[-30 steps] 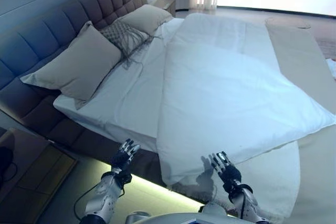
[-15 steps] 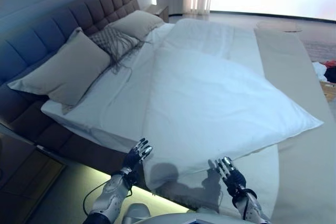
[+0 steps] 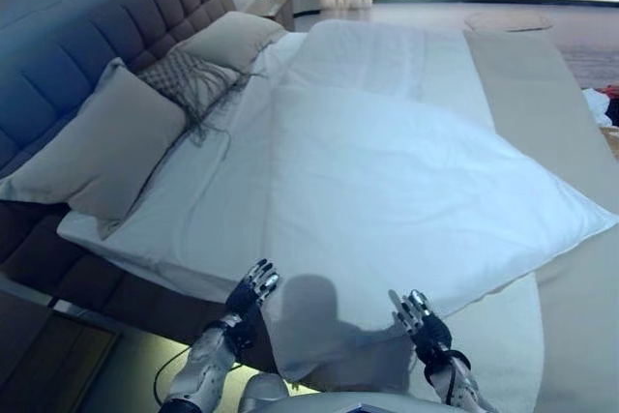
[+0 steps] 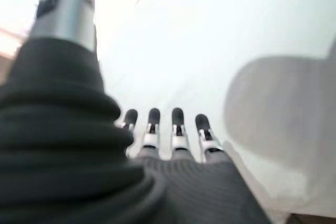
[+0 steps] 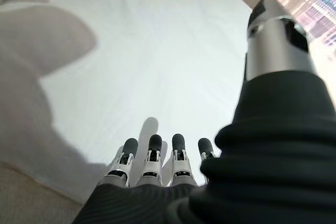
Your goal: Make the bed neatly
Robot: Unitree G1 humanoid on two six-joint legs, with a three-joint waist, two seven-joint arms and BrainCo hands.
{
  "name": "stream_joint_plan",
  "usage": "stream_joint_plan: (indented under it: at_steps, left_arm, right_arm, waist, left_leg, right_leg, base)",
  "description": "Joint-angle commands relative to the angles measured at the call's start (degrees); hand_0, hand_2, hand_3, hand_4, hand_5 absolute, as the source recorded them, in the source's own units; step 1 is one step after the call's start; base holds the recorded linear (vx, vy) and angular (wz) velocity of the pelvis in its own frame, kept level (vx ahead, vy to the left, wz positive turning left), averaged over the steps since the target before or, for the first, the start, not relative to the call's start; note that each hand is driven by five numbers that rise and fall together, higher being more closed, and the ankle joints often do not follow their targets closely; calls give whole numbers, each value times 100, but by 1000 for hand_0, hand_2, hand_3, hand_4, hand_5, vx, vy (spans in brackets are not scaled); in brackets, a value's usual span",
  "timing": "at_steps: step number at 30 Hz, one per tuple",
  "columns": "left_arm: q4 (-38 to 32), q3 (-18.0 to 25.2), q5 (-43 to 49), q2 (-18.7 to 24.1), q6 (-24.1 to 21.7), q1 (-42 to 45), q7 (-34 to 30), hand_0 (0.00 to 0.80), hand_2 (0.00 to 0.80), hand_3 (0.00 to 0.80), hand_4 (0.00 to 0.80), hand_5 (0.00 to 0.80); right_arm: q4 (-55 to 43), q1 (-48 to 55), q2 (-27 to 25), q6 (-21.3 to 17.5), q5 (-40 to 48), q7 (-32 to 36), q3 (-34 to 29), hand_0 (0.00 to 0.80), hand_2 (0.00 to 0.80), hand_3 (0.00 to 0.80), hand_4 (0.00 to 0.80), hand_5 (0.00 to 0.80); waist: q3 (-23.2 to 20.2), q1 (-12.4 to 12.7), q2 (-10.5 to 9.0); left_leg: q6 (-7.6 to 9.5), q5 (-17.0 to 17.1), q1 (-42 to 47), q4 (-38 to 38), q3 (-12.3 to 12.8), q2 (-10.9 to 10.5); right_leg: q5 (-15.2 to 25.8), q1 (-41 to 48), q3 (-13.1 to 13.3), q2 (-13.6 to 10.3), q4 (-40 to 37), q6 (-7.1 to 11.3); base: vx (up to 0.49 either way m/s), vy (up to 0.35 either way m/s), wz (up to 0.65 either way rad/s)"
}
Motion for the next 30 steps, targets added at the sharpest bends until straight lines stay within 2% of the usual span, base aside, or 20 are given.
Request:
stream_joint_plan:
  at_steps: [1, 4, 8, 12, 18, 24, 30]
  left_arm:
    - [-629, 238, 126, 181, -94, -68, -241, 0, 0, 0, 0, 0]
    - [-847, 162, 280, 382, -63, -101, -154, 0, 0, 0, 0, 0]
    - [-1020, 309, 188, 539, 37, -50, 46, 0, 0, 0, 0, 0]
    - [-822, 230, 97, 556, -38, -131, 222, 0, 0, 0, 0, 0]
    - [-623, 286, 88, 535, -134, -187, 172, 0, 0, 0, 0, 0]
    - [-670, 363, 46, 560, -87, -268, 158, 0, 0, 0, 0, 0]
    - [-610, 442, -20, 498, -188, -268, 183, 0, 0, 0, 0, 0]
  right_arm:
    - [-383, -79, 44, -272, -116, 98, -214, 0, 0, 0, 0, 0]
    - [-481, 8, 248, -233, 84, 128, -354, 0, 0, 0, 0, 0]
    - [-490, 17, 443, -361, -8, 173, -331, 0, 0, 0, 0, 0]
    - [-338, -146, 517, -466, -32, 261, -343, 0, 0, 0, 0, 0]
    - [19, -380, 529, -429, 20, 369, -327, 0, 0, 0, 0, 0]
    - [193, -468, 511, -415, 11, 425, -340, 0, 0, 0, 0, 0]
    - [152, -590, 373, -175, -43, 168, -205, 0, 0, 0, 0, 0]
  waist:
    - [95, -59, -132]
    - [73, -1, -188]
    - [9, 170, -235]
    - [-108, 273, -268]
    - [-196, 484, -358]
    - [-258, 637, -436]
    - [-241, 703, -465]
  left_leg:
    - [41, -852, -482, 785, -10, 244]
    - [258, -1011, -422, 817, 67, 18]
    - [455, -1196, -318, 737, 98, -230]
    - [545, -1197, -380, 586, 80, -397]
    - [616, -1259, -486, 576, -1, -469]
    - [483, -1185, -575, 578, -56, -291]
    - [104, -895, -557, 464, -121, 146]
  right_leg:
    - [1324, 529, -72, -595, -1188, 619]
    - [1526, 519, -94, -957, -1059, 833]
    - [1880, 411, -105, -1324, -976, 886]
    - [2141, 336, -11, -1383, -1084, 950]
    - [2291, 295, -117, -1370, -1216, 995]
    - [2000, 528, -305, -1141, -1512, 1003]
    - [1623, 648, -473, -833, -1522, 976]
  base:
    - [153, 267, -43]
    - [150, 225, -15]
    - [123, 189, 1]
    - [19, 114, -11]
    - [-23, -27, 3]
    - [-75, -145, 4]
    - [-98, -111, 5]
